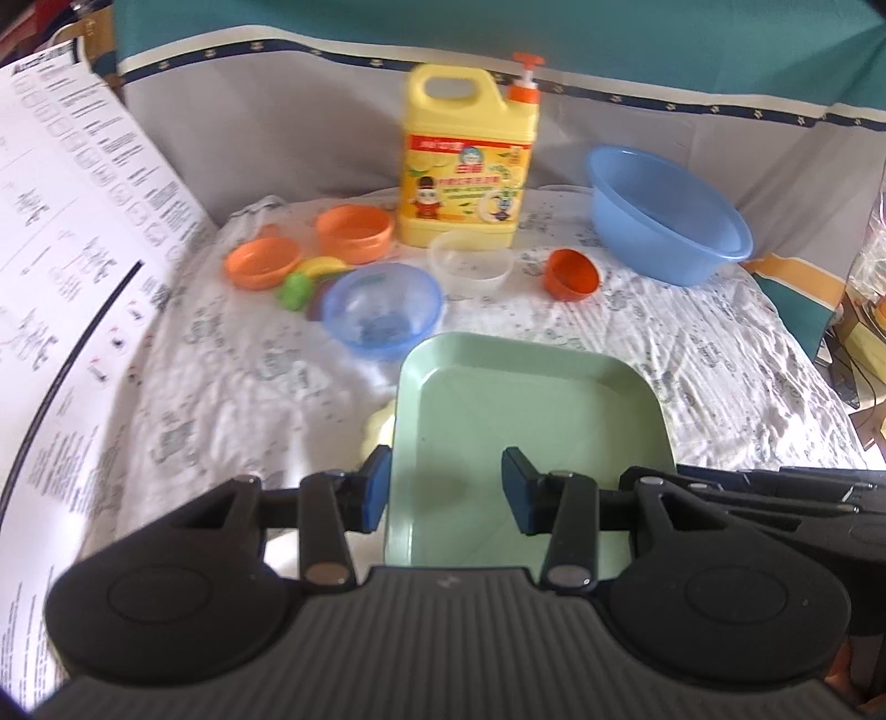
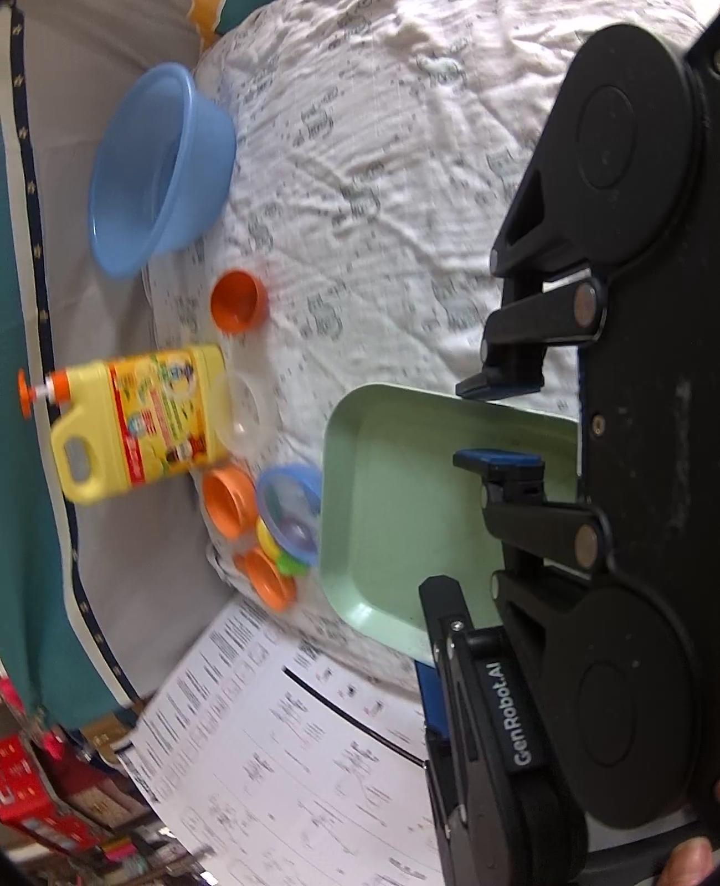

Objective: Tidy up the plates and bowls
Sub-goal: 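Carry the green tray onto the white plate and open both grippers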

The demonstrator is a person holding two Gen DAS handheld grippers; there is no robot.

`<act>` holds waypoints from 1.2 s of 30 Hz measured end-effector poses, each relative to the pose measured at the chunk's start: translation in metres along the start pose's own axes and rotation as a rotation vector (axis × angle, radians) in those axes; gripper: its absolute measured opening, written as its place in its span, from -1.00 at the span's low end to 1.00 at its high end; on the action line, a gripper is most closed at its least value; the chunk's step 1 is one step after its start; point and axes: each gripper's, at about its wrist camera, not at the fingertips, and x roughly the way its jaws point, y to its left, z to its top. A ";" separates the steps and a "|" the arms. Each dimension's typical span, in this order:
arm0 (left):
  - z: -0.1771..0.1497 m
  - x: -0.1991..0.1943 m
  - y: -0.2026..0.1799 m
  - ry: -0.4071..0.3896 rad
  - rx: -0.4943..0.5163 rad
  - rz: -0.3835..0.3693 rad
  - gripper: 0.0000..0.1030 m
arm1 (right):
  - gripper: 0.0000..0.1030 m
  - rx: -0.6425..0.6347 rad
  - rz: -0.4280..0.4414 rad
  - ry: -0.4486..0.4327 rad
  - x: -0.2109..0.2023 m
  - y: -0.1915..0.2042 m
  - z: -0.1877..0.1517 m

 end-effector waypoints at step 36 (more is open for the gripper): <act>-0.101 0.012 0.094 0.165 -0.096 0.040 -0.20 | -0.50 -0.138 0.116 0.287 0.059 0.066 -0.063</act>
